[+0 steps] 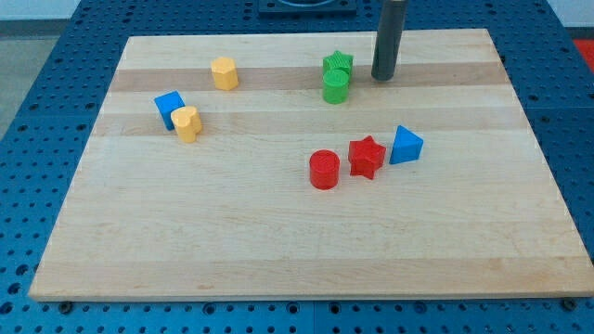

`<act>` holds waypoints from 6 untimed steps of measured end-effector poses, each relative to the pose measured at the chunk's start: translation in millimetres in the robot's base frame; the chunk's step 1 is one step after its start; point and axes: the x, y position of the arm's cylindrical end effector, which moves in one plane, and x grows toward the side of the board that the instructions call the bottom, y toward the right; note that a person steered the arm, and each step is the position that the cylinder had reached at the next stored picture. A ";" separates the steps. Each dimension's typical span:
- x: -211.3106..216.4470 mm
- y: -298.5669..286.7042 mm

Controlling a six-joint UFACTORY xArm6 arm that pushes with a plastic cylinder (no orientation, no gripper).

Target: Move the green star slightly left

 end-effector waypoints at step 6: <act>0.0 -33.9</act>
